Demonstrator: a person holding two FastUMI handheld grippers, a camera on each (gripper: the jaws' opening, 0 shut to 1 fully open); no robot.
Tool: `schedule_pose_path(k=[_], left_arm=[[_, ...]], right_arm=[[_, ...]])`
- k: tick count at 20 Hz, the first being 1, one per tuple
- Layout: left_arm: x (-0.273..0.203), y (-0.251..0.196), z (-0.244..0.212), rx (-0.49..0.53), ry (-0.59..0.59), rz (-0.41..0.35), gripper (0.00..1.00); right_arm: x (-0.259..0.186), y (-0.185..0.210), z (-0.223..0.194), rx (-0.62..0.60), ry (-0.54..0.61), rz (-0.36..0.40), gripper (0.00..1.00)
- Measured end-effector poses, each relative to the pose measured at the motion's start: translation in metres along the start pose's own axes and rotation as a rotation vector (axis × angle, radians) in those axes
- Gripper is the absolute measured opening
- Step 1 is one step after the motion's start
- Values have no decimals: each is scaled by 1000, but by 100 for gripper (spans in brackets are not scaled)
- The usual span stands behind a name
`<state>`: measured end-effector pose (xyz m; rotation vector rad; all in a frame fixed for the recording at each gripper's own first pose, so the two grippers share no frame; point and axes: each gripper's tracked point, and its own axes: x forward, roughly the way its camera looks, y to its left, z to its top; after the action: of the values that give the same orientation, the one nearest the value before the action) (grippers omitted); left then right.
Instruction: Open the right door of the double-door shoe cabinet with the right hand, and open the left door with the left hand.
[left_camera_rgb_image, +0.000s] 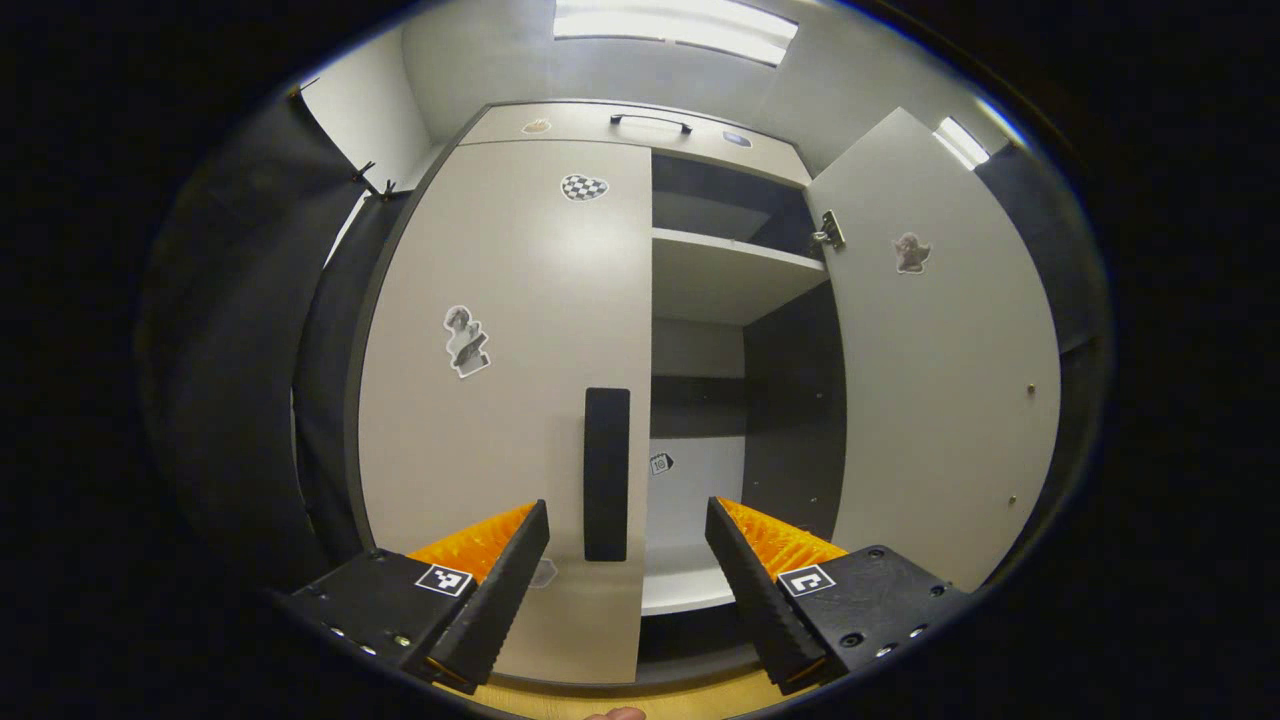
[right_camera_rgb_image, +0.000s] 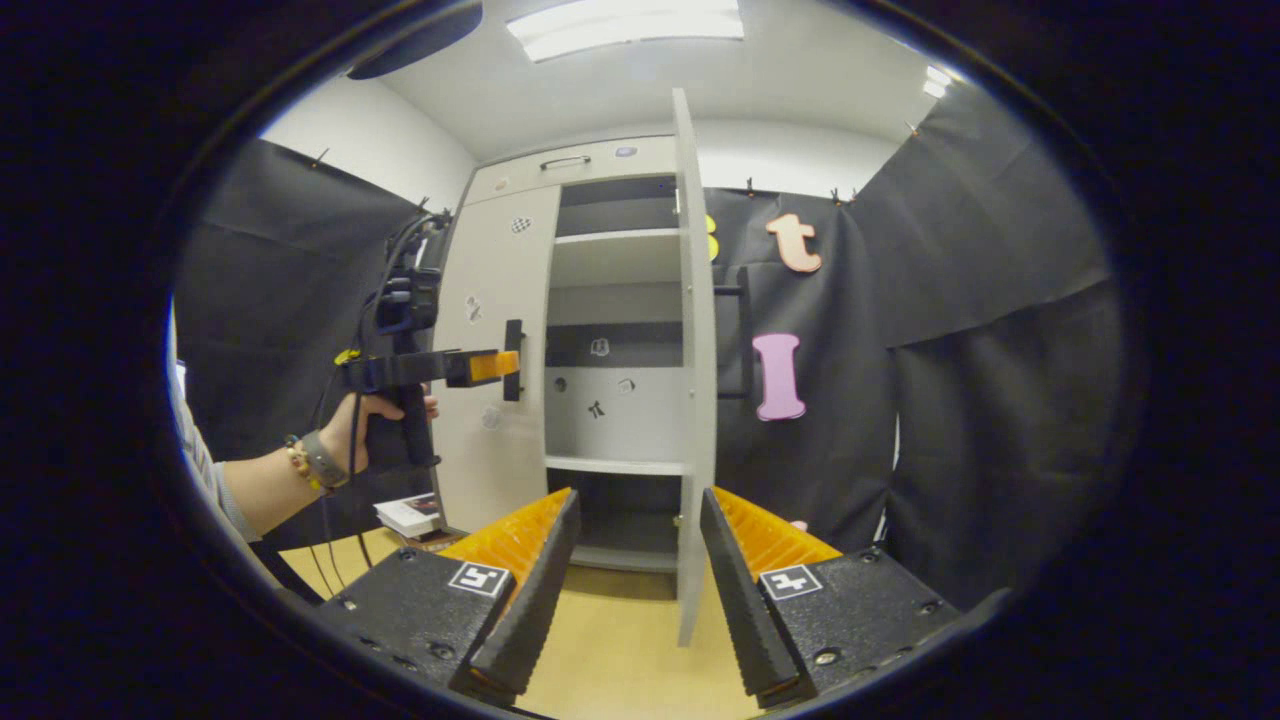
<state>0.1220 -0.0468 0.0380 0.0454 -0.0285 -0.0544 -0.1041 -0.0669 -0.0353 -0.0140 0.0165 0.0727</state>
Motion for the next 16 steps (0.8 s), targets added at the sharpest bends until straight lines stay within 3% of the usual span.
schedule_pose_path(k=[1,3,4,5,6,9,16], left_arm=[[8,2,-3,1,13,7,95],[18,2,-6,-10,34,6,95],[25,4,-4,-8,33,12,95],[31,7,-1,3,26,21,95],[36,9,3,15,16,30,95],[51,10,8,27,5,43,95],[70,18,-4,42,54,105,95]], right_arm=[[10,11,-7,-3,12,21,82],[31,23,-6,-33,17,7,77],[39,26,2,-52,3,3,82],[48,30,13,-70,-13,5,77],[55,32,22,-83,-28,8,82],[68,36,40,-58,-65,37,77],[75,17,42,-34,-62,19,77]])
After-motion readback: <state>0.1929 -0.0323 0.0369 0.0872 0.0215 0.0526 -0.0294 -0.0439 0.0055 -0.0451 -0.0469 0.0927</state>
